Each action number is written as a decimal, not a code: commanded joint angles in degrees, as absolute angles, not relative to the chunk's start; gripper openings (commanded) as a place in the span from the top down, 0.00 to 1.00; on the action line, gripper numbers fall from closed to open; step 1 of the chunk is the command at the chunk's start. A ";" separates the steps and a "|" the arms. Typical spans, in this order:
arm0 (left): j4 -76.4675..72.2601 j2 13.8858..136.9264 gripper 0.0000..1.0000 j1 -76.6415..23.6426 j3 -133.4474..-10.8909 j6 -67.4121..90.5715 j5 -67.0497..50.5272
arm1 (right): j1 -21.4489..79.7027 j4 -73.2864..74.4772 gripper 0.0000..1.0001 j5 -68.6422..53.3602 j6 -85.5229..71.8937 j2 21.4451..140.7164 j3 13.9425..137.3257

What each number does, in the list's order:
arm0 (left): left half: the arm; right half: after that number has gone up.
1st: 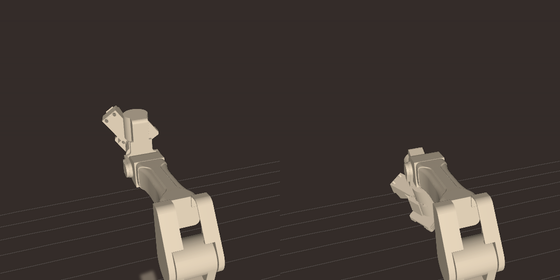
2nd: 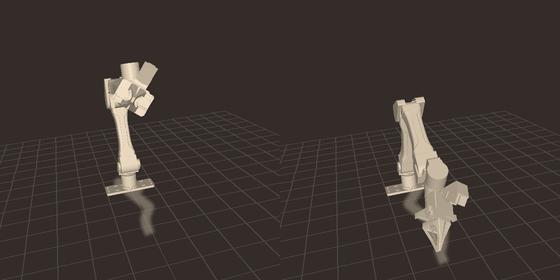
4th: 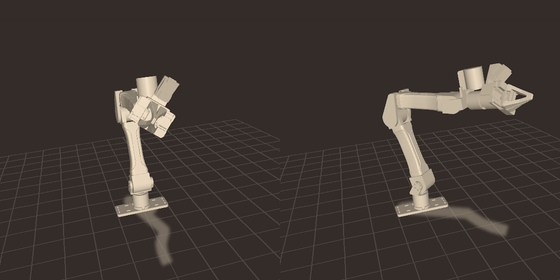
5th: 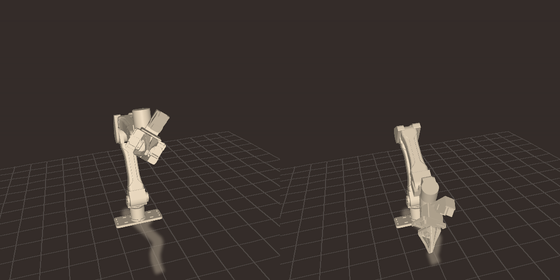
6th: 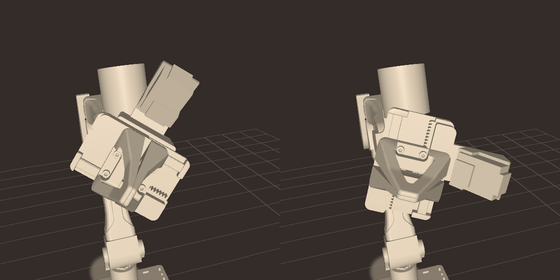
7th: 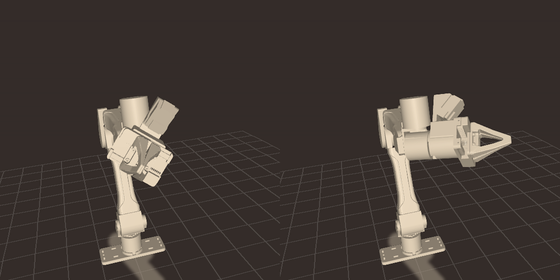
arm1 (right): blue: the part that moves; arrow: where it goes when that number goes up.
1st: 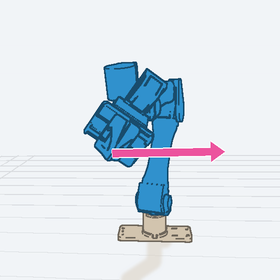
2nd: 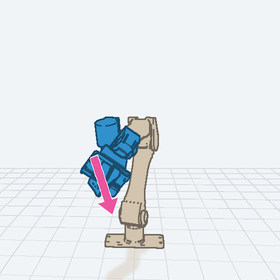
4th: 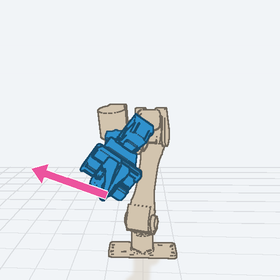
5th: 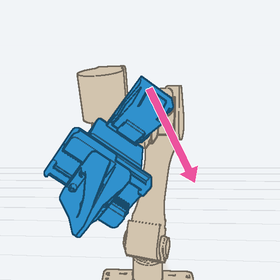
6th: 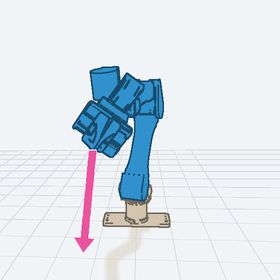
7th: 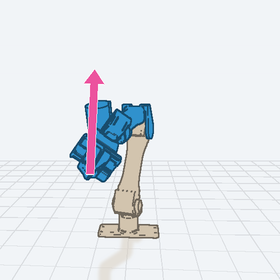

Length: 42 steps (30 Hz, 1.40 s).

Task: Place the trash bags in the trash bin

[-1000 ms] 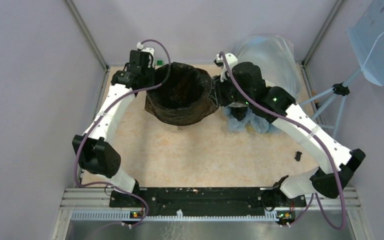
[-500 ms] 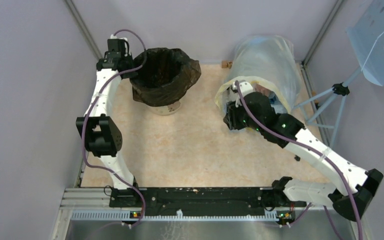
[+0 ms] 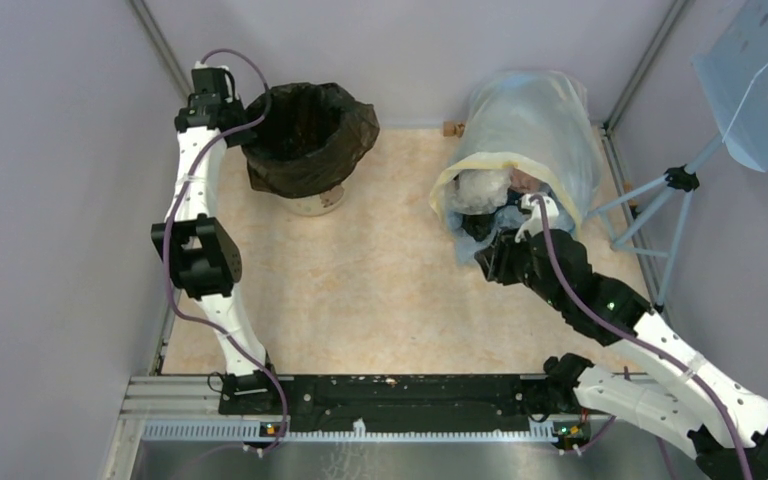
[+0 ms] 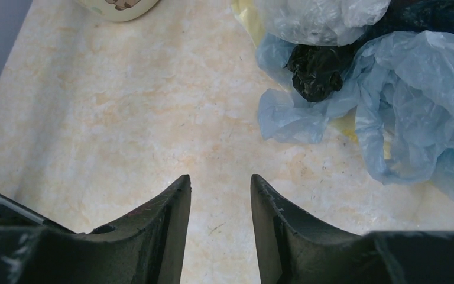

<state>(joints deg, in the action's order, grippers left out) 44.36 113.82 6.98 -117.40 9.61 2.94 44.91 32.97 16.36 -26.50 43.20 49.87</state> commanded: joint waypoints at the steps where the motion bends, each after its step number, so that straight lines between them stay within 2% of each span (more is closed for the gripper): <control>1: 42.17 115.00 0.85 7.48 -122.31 12.19 -2.07 | 44.82 27.99 0.56 16.09 -28.12 39.18 46.96; 3: 41.38 114.41 0.66 7.51 -121.93 13.14 -5.54 | 44.82 25.66 0.48 14.74 -27.77 37.48 45.08; 5: 39.83 112.97 0.53 7.56 -120.31 14.33 -9.65 | 44.80 25.14 0.38 15.55 -28.50 36.70 43.97; 8: 36.74 109.80 0.40 7.55 -116.35 16.64 -16.92 | 44.82 25.45 0.29 17.44 -29.19 36.63 43.67; 14: 30.47 106.65 0.39 7.54 -108.87 22.10 -22.75 | 44.77 26.40 0.27 19.74 -31.38 36.28 43.86; 23: 22.74 108.53 0.39 6.36 -108.00 30.80 -27.73 | 44.82 28.99 0.26 21.30 -31.27 31.73 42.73; 26: 23.16 108.25 0.33 5.93 -109.56 31.53 -31.50 | 44.82 29.10 0.26 20.39 -31.35 29.87 40.66; 31: 26.47 100.94 0.18 5.89 -106.06 27.14 -29.90 | 44.82 28.38 0.26 20.94 -31.11 27.85 38.33; 33: 26.18 95.39 0.09 5.84 -100.60 26.13 -28.89 | 44.82 27.44 0.26 21.53 -30.72 27.33 36.72; 35: 22.78 87.72 0.02 5.80 -89.51 25.86 -27.55 | 44.82 26.22 0.26 22.16 -30.97 26.66 34.28; 42: 7.47 61.59 0.01 5.72 -55.85 29.79 -23.30 | 44.82 18.93 0.23 26.29 -33.87 23.33 24.99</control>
